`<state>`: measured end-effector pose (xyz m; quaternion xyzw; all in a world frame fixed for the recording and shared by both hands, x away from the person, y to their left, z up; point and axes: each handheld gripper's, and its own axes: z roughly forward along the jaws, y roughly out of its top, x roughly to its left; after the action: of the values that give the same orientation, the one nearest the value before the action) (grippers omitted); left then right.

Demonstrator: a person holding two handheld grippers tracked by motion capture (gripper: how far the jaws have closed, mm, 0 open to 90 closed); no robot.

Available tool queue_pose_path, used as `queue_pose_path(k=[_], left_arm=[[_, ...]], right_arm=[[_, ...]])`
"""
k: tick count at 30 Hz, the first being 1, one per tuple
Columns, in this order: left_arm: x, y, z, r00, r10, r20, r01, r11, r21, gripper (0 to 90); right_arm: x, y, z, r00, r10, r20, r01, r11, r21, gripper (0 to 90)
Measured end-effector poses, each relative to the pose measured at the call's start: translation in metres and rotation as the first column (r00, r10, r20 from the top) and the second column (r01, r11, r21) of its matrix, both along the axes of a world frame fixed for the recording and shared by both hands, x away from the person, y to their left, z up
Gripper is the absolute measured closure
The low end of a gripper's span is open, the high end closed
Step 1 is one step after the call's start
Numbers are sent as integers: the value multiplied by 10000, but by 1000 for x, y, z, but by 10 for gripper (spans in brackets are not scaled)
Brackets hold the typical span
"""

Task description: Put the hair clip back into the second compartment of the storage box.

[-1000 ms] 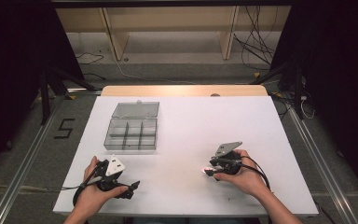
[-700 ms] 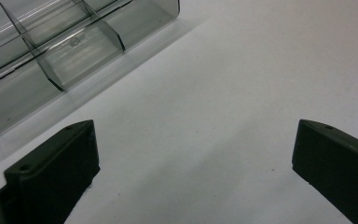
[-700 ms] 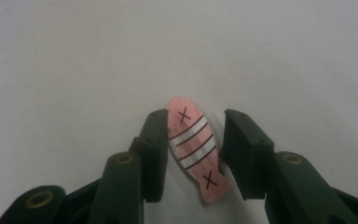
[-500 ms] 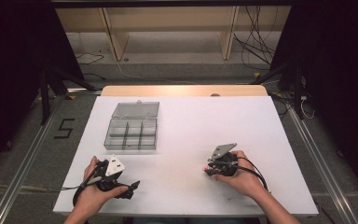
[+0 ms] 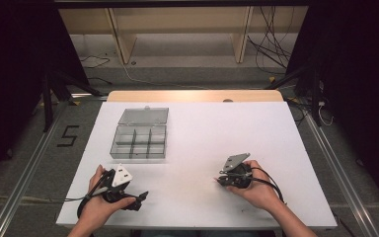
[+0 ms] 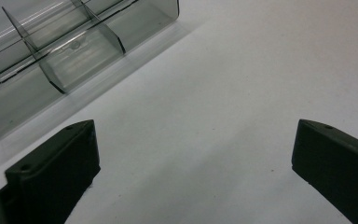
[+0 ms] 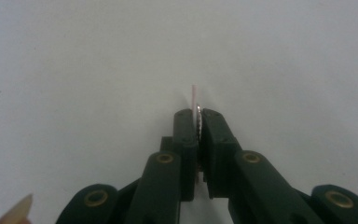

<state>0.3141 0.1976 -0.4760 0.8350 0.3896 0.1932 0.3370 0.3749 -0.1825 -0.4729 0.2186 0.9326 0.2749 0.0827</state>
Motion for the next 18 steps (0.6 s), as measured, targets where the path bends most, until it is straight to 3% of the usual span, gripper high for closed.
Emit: queue_pose_path(k=[6, 18], left_arm=[[0, 0, 0, 10000, 38, 6, -38, 10000, -16, 2], [0, 0, 0, 10000, 14, -8, -14, 10000, 1, 3]], right_arm=[[1, -2, 4, 9999, -144, -32, 144, 9998, 153, 863], [5, -1, 16, 9986, -454, 259, 428, 9947, 931, 865]])
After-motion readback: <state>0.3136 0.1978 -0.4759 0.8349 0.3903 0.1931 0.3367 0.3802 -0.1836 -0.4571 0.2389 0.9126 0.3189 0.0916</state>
